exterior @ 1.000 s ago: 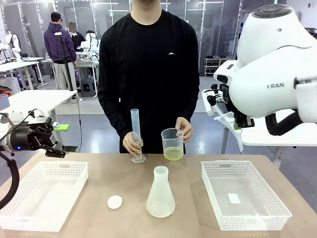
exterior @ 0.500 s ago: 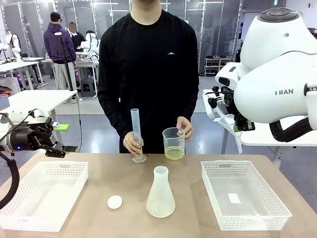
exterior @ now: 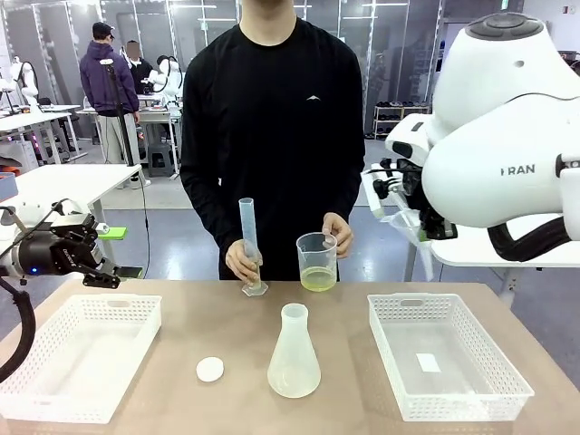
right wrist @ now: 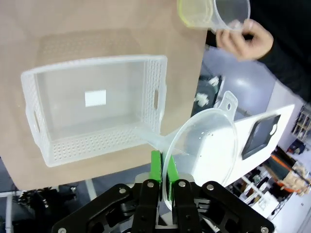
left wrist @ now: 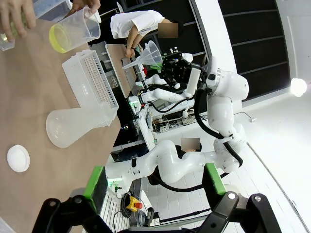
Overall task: Prepare the solutions needed for the experiment.
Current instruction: Pick up the Plastic Funnel and insert it into the Big flask.
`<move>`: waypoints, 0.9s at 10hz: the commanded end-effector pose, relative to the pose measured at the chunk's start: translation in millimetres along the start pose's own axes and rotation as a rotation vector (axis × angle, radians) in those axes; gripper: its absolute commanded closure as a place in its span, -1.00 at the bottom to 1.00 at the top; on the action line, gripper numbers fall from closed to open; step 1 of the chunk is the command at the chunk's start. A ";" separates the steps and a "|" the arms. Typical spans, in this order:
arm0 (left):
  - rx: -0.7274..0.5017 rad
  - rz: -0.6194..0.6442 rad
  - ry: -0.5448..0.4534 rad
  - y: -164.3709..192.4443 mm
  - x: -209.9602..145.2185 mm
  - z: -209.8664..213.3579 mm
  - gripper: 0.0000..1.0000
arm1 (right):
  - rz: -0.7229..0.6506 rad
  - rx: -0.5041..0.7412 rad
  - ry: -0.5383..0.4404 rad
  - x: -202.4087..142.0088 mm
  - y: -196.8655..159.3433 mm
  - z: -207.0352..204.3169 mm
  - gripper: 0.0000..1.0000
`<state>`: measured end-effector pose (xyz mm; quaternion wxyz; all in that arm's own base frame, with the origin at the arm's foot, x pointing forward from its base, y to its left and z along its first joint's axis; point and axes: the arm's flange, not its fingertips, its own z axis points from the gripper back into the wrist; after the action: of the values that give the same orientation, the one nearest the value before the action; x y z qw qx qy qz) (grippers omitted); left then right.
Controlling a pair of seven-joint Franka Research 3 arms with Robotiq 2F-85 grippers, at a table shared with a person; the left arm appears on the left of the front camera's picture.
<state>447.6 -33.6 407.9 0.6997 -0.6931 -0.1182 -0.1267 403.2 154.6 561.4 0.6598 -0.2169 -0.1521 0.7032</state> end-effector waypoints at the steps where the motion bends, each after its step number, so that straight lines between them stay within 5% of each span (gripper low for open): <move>1: -0.005 -0.015 -0.006 -1.6 -0.3 -1.2 -1.00 | 0.088 -0.093 -0.103 29.0 7.0 12.1 0.91; 5: -0.005 -0.015 -0.006 -1.6 -0.3 -1.2 -1.00 | 0.266 -0.155 -0.430 85.4 14.6 37.2 0.91; 9: -0.005 -0.015 -0.006 -1.6 -0.3 -1.2 -1.00 | 0.407 -0.159 -0.565 110.5 35.8 54.2 0.91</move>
<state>447.6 -33.6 407.8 0.6997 -0.6932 -0.1182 -0.1267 341.4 281.7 578.6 0.4374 -0.1024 -0.3317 0.8295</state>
